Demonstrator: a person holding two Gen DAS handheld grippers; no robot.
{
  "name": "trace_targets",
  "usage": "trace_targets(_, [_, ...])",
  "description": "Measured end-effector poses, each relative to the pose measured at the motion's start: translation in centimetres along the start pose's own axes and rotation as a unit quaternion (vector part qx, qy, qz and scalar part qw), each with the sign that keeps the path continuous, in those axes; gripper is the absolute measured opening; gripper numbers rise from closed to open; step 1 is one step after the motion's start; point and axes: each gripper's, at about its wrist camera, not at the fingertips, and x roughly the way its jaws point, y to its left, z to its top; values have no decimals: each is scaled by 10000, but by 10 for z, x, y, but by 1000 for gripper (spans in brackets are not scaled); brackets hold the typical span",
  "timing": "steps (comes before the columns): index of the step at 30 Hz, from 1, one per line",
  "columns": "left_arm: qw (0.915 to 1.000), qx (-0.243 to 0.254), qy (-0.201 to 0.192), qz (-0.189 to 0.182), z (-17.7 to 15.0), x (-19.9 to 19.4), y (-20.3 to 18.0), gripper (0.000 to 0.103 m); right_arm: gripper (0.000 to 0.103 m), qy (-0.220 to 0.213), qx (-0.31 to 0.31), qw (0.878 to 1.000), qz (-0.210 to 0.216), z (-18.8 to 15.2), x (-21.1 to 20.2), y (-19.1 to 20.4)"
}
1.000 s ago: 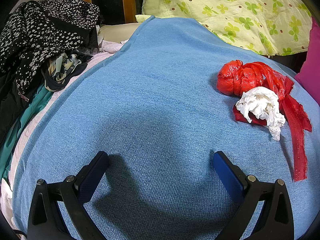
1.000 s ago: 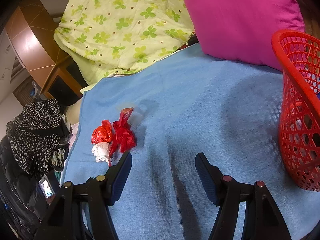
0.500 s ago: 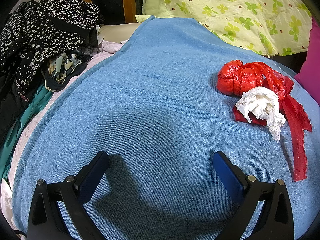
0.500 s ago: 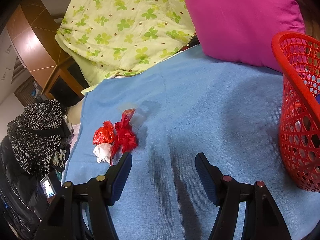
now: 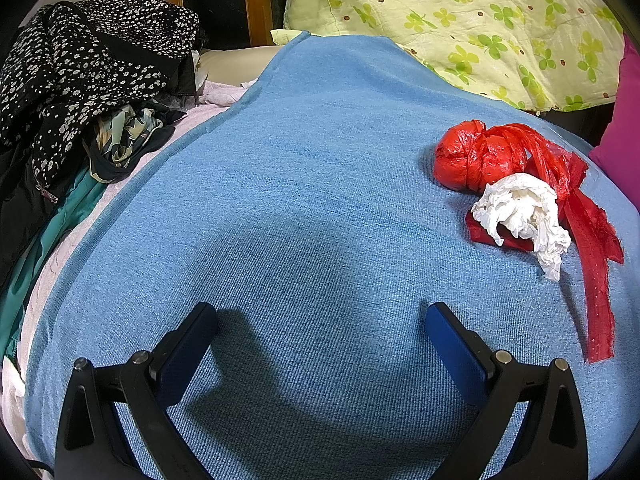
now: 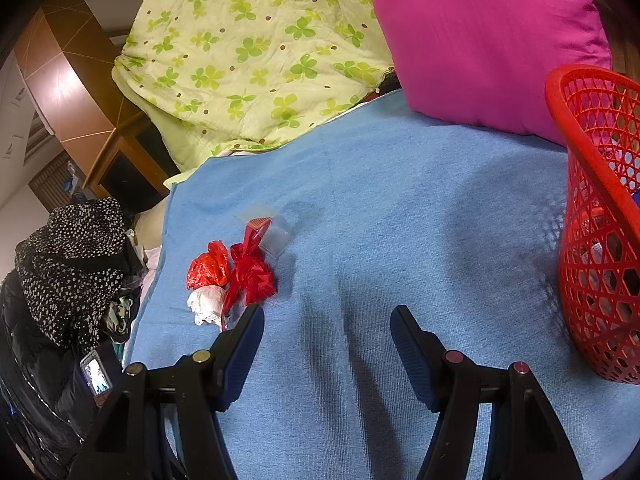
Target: Collect trash
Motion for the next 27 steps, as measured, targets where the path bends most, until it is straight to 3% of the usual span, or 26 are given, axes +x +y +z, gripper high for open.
trace_targets(27, [10000,-4,2,5,0,0,0,103,70,0,15,10000,29,0,0,0])
